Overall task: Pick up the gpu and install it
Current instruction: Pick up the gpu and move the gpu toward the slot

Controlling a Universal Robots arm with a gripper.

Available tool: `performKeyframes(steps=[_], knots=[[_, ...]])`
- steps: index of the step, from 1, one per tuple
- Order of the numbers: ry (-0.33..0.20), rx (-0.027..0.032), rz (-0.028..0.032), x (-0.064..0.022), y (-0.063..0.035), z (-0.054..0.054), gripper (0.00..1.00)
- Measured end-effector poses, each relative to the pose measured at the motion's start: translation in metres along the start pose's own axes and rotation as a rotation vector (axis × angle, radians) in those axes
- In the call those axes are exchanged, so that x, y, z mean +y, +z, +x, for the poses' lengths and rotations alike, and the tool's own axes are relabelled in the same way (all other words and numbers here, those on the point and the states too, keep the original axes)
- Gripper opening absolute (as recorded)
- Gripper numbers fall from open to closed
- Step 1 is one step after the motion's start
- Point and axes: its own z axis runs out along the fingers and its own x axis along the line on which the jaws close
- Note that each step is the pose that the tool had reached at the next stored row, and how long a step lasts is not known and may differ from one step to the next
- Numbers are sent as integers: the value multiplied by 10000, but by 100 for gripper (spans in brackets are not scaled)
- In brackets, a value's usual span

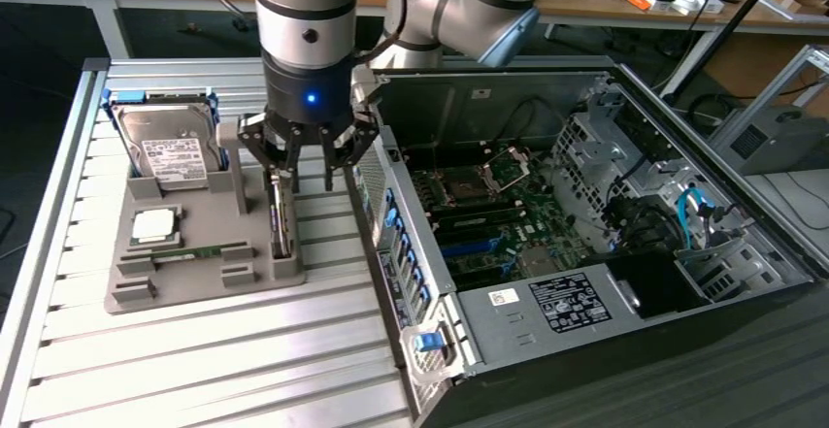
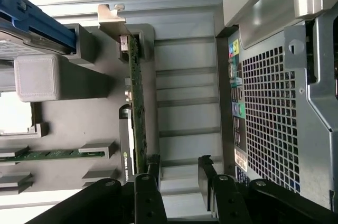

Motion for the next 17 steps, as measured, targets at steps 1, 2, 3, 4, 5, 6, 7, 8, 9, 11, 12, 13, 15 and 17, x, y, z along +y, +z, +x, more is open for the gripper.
performKeyframes(steps=[1,2,3,4,5,6,7,8,9,11,12,13,15,17], knots=[[0,-1,5,2,4,36,42],[-1,-1,7,6,8,62,42],[-1,-3,7,13,14,86,42],[-1,-2,10,21,18,102,42],[-2,-1,13,29,21,115,42],[-1,-1,18,43,26,136,42],[0,-1,20,51,31,150,42],[0,-1,23,61,35,164,42],[-1,-2,26,73,42,177,42],[-1,-4,29,94,53,199,42],[-2,-2,34,109,59,209,42],[-2,-2,37,126,67,219,42],[1,-4,46,162,84,243,42],[1,-6,55,186,100,266,42]])
